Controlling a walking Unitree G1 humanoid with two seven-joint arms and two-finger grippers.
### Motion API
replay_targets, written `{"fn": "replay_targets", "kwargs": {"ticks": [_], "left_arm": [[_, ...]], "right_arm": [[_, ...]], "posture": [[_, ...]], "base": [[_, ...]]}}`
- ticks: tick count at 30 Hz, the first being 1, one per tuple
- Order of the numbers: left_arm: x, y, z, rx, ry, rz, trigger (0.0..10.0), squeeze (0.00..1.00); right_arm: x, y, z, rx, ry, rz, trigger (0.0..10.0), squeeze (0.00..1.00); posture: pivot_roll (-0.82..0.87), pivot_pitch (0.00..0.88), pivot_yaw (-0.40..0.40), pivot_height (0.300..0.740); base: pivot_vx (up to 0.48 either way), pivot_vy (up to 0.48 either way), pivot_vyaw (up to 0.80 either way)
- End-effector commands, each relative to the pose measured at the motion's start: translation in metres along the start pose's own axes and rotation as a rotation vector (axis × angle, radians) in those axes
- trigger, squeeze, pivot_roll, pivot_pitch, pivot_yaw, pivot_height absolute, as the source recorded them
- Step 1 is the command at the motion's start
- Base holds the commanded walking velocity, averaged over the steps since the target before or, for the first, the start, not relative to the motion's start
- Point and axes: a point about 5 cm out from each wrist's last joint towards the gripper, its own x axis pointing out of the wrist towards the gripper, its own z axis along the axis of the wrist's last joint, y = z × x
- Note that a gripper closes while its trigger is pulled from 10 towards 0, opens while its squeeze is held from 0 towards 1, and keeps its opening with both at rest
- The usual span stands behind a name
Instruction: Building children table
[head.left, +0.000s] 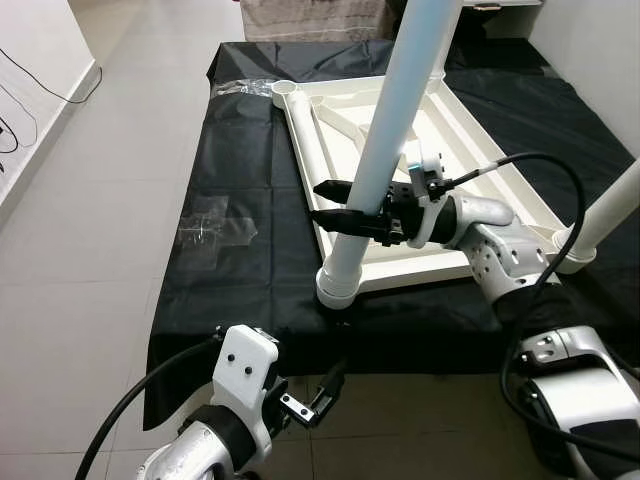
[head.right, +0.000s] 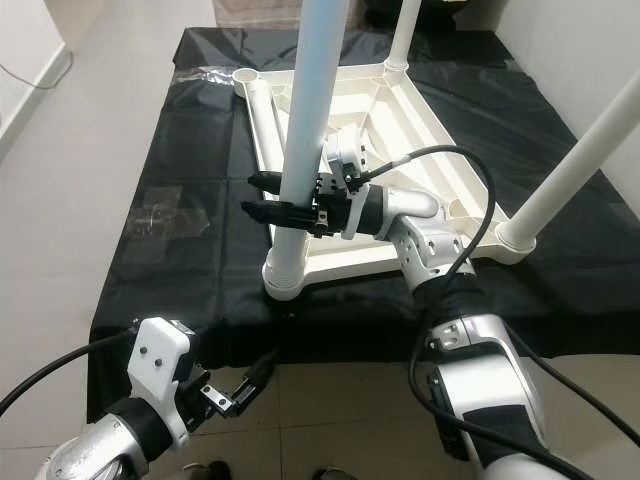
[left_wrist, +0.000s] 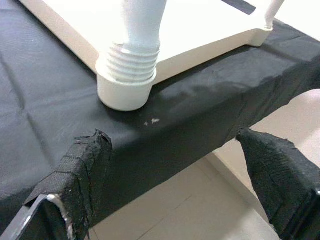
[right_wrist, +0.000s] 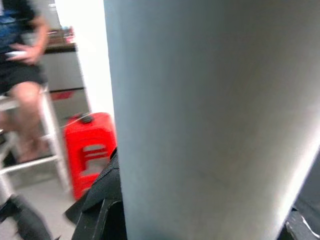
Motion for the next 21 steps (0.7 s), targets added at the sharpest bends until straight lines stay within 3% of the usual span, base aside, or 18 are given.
{"fn": "replay_targets", "kwargs": {"ticks": [1, 7, 9, 12, 14, 17, 21], "left_arm": [[0.001, 0.004, -0.004, 0.002, 0.012, 0.013, 10.0, 0.0], [0.007, 0.013, -0.002, 0.026, -0.003, 0.027, 10.0, 0.0], [0.007, 0.014, -0.002, 0.028, -0.005, 0.028, 10.0, 0.0], [0.011, 0.018, -0.002, 0.035, -0.012, 0.032, 10.0, 0.0], [0.012, 0.018, -0.002, 0.036, -0.013, 0.032, 10.0, 0.0], [0.016, 0.021, -0.002, 0.043, -0.018, 0.032, 10.0, 0.0], [0.017, 0.023, -0.002, 0.048, -0.021, 0.033, 10.0, 0.0]], "right_arm": [[-0.005, 0.003, -0.026, 0.037, 0.115, -0.11, 10.0, 0.0], [-0.005, 0.004, -0.03, 0.023, 0.139, -0.342, 10.0, 0.0], [-0.005, 0.004, -0.031, 0.023, 0.148, -0.362, 10.0, 0.0], [0.0, 0.003, -0.036, 0.02, 0.179, -0.535, 10.0, 0.0], [0.001, 0.003, -0.037, 0.02, 0.188, -0.558, 10.0, 0.0], [0.006, 0.004, -0.042, 0.063, 0.234, -0.723, 10.0, 0.0], [0.007, 0.004, -0.046, 0.09, 0.249, -0.821, 10.0, 0.0]], "posture": [[0.1, 0.234, -0.037, 0.74], [0.09, 0.214, -0.033, 0.74], [0.09, 0.214, -0.033, 0.74], [0.09, 0.203, -0.031, 0.74], [0.09, 0.203, -0.031, 0.74], [0.08, 0.19, -0.03, 0.74], [0.08, 0.185, -0.033, 0.74]], "base": [[0.0, 0.0, 0.0], [0.0, 0.0, 0.0], [0.0, 0.0, 0.0], [0.0, 0.0, 0.0], [0.0, 0.0, 0.0], [0.0, 0.0, 0.0], [0.0, 0.0, 0.0]]}}
